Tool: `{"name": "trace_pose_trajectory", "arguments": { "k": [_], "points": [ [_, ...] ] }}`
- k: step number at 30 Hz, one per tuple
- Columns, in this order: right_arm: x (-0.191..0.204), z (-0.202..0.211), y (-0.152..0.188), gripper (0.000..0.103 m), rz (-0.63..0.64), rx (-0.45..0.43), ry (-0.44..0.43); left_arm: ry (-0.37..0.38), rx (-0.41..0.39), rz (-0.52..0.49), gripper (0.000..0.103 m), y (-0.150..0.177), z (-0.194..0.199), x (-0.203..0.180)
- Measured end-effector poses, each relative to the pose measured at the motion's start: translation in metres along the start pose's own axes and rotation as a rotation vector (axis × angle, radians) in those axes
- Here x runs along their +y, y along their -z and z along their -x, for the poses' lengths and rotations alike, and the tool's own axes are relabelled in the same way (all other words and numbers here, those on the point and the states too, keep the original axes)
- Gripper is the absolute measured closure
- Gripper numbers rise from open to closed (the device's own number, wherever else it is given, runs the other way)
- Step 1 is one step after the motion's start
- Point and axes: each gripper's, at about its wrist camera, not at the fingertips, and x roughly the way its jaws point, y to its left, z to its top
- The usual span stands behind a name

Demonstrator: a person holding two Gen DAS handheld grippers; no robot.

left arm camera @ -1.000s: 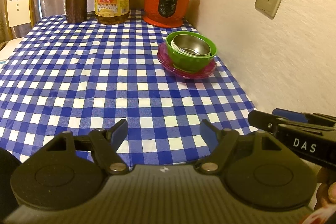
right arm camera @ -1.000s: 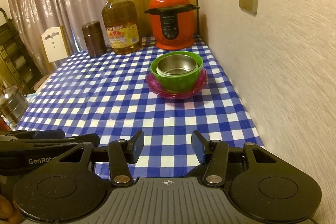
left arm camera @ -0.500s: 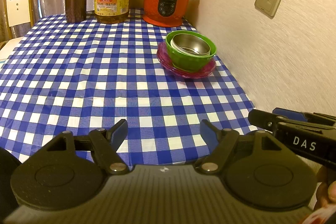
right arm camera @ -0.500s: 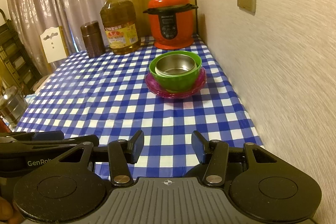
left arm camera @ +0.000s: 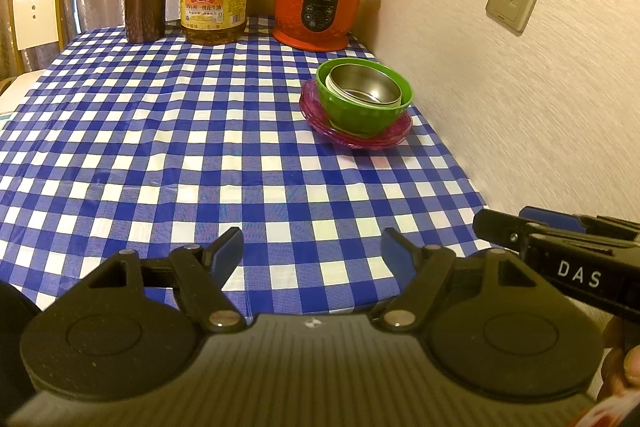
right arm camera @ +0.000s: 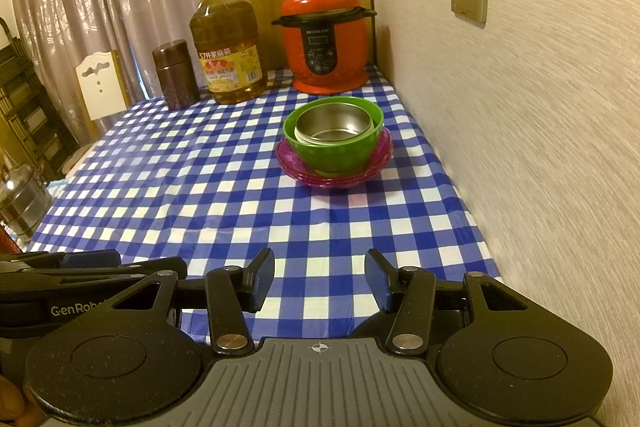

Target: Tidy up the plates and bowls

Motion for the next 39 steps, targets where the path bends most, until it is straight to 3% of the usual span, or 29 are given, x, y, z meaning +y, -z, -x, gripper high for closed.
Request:
{"name": "trace_pose_trajectory", "arguments": {
  "k": [39],
  "points": [
    [-0.0018,-0.001,0.0001,0.053,-0.004,0.001,0.001,-0.007,-0.003,-0.004,0.029,-0.0017,-0.0015,-0.0026]
  ]
}}
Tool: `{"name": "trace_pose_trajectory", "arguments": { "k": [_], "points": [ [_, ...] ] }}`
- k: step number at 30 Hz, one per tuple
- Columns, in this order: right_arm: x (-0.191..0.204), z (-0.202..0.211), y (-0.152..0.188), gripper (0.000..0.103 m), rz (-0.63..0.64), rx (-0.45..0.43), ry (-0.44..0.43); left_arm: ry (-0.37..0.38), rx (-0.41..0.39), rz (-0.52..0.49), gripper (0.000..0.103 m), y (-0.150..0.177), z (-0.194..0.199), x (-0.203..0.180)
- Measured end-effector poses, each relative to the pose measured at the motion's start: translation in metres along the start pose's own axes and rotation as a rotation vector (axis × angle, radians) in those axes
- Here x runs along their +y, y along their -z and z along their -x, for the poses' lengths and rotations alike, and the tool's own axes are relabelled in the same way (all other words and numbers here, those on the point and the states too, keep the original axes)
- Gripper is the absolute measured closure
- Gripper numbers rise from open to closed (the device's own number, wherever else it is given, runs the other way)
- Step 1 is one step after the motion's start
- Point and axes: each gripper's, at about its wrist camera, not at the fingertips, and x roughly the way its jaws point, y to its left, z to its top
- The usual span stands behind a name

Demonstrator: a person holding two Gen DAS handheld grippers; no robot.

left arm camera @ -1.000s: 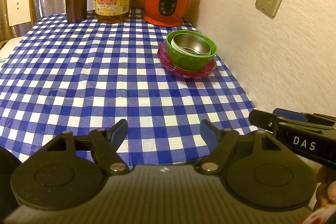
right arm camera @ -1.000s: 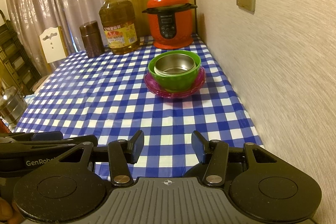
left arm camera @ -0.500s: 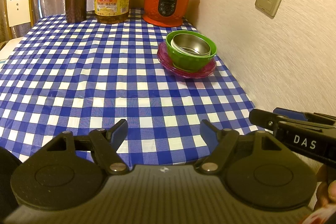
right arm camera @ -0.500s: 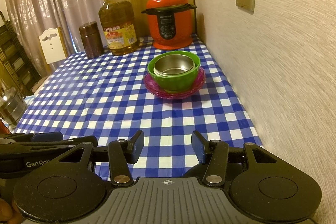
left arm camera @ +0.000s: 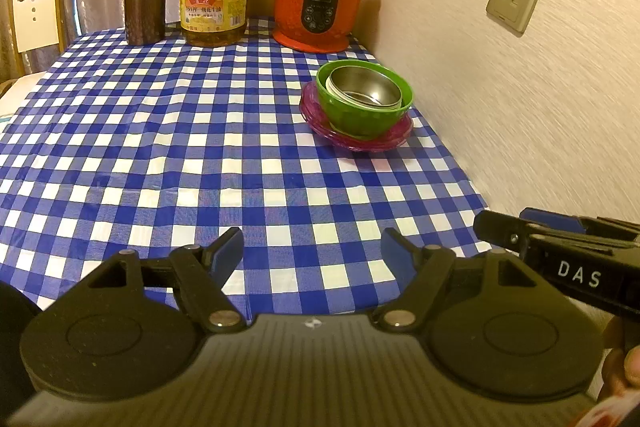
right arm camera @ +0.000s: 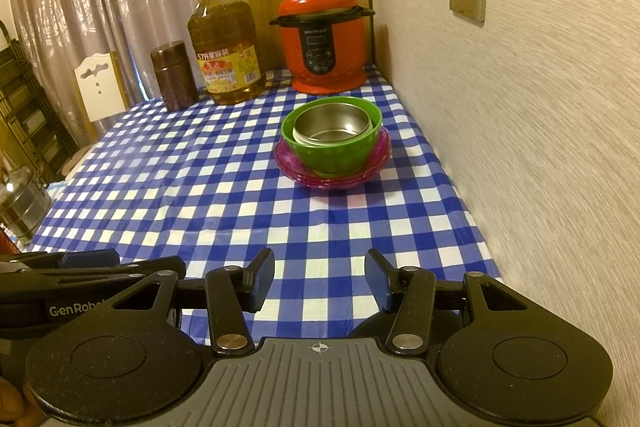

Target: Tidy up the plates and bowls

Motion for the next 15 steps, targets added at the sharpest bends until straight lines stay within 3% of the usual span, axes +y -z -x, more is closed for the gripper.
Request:
{"name": "trace_pose_trajectory", "arguments": {
  "k": [15],
  "points": [
    [-0.0009,-0.0012,0.0013,0.053,-0.004,0.002,0.001,0.002,0.0,0.0,0.029,0.0004,0.0002,0.0005]
  ]
}}
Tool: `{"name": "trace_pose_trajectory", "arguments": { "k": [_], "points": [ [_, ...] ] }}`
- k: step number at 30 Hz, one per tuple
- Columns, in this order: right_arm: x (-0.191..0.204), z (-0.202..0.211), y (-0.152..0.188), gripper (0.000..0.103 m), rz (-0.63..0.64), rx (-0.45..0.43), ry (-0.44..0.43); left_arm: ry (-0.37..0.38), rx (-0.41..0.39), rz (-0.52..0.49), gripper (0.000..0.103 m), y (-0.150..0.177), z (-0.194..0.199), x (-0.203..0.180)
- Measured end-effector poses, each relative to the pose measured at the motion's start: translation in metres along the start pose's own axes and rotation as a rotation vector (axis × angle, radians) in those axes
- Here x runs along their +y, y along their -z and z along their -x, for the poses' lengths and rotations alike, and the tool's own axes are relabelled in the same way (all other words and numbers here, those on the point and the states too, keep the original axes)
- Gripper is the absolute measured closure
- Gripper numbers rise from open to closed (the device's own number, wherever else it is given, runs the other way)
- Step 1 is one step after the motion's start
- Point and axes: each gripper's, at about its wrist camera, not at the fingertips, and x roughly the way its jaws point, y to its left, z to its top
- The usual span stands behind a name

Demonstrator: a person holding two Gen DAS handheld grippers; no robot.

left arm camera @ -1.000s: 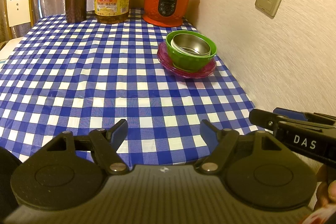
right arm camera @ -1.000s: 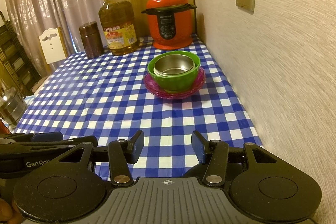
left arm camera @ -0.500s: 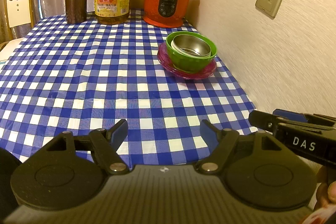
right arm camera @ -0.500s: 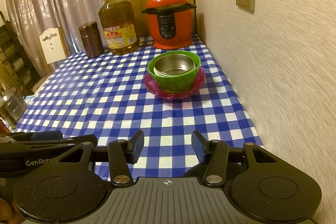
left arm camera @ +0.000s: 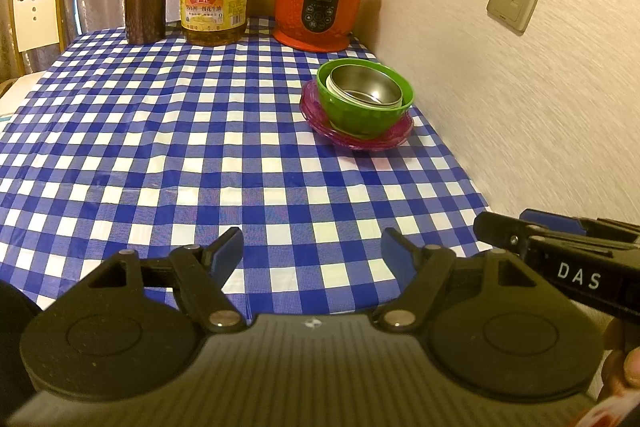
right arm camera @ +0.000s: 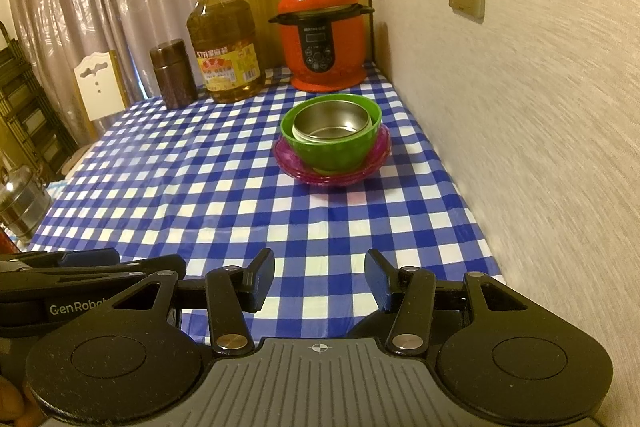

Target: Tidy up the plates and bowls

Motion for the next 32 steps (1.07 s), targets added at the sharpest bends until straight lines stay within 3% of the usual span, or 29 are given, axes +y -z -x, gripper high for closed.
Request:
{"name": "trace_pose_trajectory", "arguments": {
  "k": [32],
  "points": [
    [-0.0013,-0.0009,0.0003,0.053,-0.002,0.001,-0.001,0.006,-0.014,-0.007,0.029,0.0029,0.0001,-0.0011]
  ]
}}
